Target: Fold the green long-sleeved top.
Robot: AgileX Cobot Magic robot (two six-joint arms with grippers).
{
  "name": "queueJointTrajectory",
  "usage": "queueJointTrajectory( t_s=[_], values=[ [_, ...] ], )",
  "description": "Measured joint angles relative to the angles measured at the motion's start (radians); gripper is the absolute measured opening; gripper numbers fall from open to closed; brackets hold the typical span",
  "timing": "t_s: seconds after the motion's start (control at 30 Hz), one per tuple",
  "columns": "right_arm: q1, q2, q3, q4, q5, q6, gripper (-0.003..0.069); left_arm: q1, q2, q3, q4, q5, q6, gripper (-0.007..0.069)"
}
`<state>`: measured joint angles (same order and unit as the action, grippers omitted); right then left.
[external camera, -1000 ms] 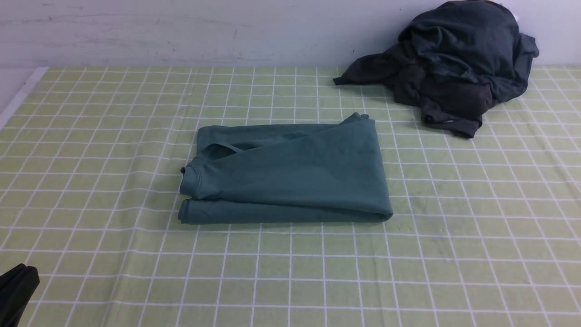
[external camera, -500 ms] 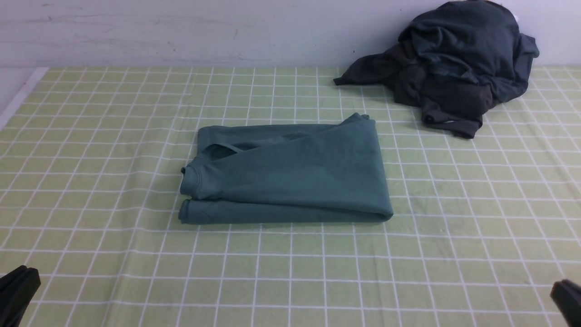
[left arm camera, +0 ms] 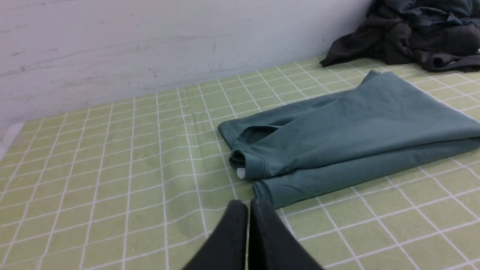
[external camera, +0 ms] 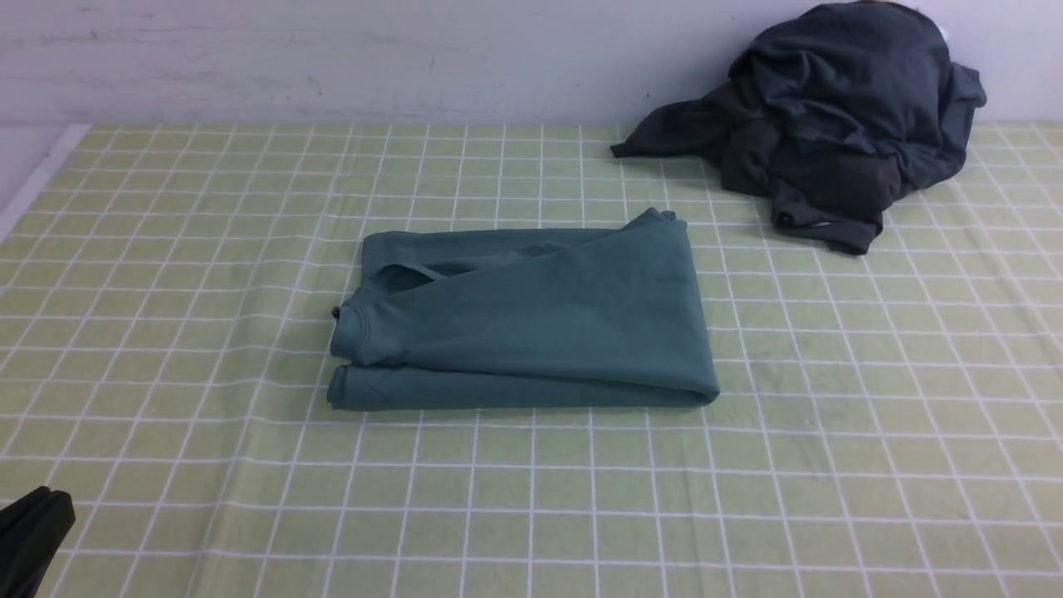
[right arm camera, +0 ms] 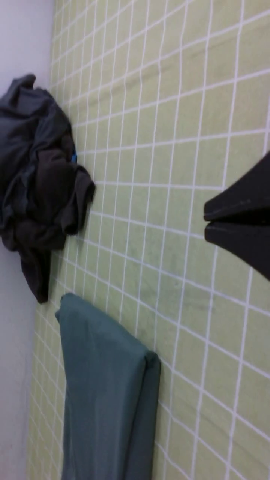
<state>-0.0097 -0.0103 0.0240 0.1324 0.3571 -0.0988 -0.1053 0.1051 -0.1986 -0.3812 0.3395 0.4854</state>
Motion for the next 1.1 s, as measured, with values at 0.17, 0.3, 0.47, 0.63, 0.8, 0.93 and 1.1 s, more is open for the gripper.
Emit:
queueJointTrajectory(
  t_s=[0.17,0.3,0.47,0.63,0.8,0.93,1.1],
  values=[
    [-0.041,0.0,0.0,0.0,0.001,0.0,-0.0013,0.0,0.0,0.0,0.0,0.001,0.0,-0.0003],
    [-0.041,0.0,0.0,0.0,0.002,-0.015,-0.0013,0.0,0.0,0.0,0.0,0.001,0.0,-0.0003],
    [-0.041,0.0,0.0,0.0,0.002,-0.069,-0.0013,0.0,0.0,0.0,0.0,0.001,0.0,-0.0003],
    [-0.041,0.0,0.0,0.0,0.002,-0.076,-0.0013,0.0,0.0,0.0,0.0,0.001,0.0,-0.0003],
    [-0.041,0.0,0.0,0.0,0.002,-0.076,-0.0013,0.0,0.0,0.0,0.0,0.001,0.0,-0.0003],
    [-0.041,0.0,0.0,0.0,0.002,-0.078,-0.0013,0.0,0.0,0.0,0.0,0.001,0.0,-0.0003],
    [-0.041,0.0,0.0,0.0,0.002,-0.079,-0.0013,0.0,0.0,0.0,0.0,0.001,0.0,-0.0003]
  ],
)
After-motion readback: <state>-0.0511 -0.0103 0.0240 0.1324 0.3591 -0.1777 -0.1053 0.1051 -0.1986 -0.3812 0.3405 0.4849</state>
